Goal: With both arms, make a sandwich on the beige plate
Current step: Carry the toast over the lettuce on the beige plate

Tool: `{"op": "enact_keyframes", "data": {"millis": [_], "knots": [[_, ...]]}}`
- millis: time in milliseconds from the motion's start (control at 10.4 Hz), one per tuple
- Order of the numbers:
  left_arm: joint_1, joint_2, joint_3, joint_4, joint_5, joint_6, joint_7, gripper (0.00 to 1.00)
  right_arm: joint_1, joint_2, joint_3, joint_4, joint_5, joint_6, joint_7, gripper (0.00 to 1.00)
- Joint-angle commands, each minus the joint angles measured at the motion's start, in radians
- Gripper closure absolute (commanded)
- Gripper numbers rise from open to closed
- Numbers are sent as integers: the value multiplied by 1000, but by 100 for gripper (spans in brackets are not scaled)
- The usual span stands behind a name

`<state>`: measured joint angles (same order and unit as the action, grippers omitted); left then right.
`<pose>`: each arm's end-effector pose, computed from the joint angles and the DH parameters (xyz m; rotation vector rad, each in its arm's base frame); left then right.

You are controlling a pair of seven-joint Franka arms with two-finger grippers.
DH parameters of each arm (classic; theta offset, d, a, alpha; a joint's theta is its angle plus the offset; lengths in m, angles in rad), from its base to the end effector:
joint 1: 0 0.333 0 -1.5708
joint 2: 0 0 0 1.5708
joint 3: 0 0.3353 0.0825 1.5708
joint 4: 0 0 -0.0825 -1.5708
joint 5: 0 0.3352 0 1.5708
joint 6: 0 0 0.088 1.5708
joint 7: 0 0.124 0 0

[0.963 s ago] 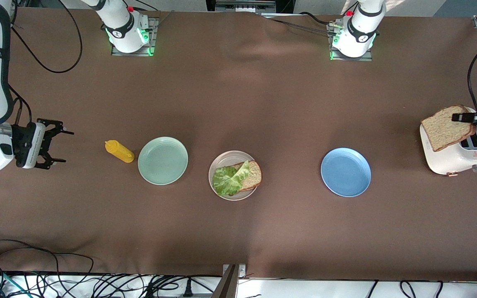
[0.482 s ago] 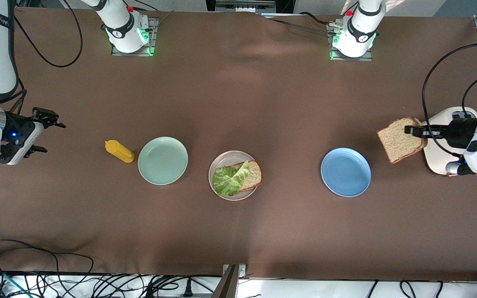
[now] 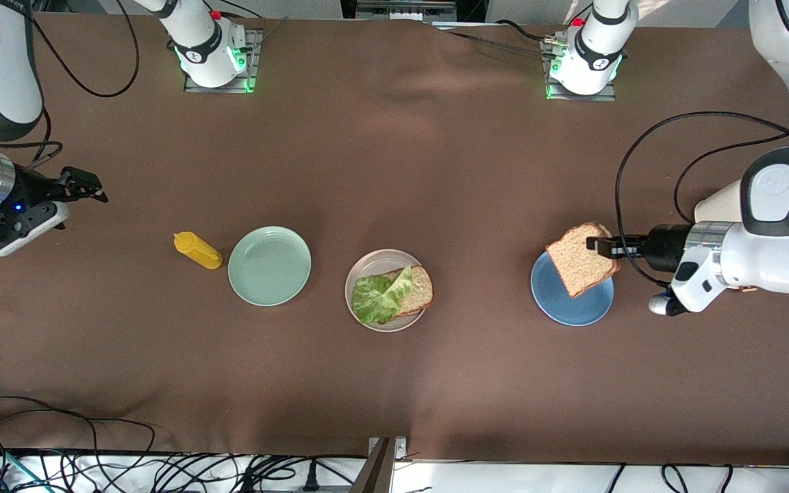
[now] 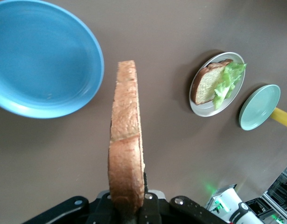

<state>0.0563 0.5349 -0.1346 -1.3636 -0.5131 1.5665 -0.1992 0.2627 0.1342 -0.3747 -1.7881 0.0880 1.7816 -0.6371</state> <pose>0.6290 -0.0925 0.4254 2.5472 0.2728 -0.5266 0.5368 -0.0421 0.4859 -2.9608 -0.7574 0.1664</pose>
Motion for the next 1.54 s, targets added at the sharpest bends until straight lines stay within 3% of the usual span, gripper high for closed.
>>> {"op": "enact_keyframes", "data": {"millis": [0, 674, 1059, 1445], "knots": [[-91, 23, 10, -8, -73, 114, -16, 100, -22, -74, 42, -53, -65, 16, 123, 0], [-355, 118, 10, -3, -188, 519, -103, 100, -11, -65, 77, 21, -122, -34, 430, 0], [-436, 160, 10, 6, -189, 621, -118, 100, -10, -71, 86, 38, -106, -88, 540, 0], [-490, 206, 10, 20, -257, 734, -132, 100, 0, -65, 89, 134, -106, -172, 599, 0]]}}
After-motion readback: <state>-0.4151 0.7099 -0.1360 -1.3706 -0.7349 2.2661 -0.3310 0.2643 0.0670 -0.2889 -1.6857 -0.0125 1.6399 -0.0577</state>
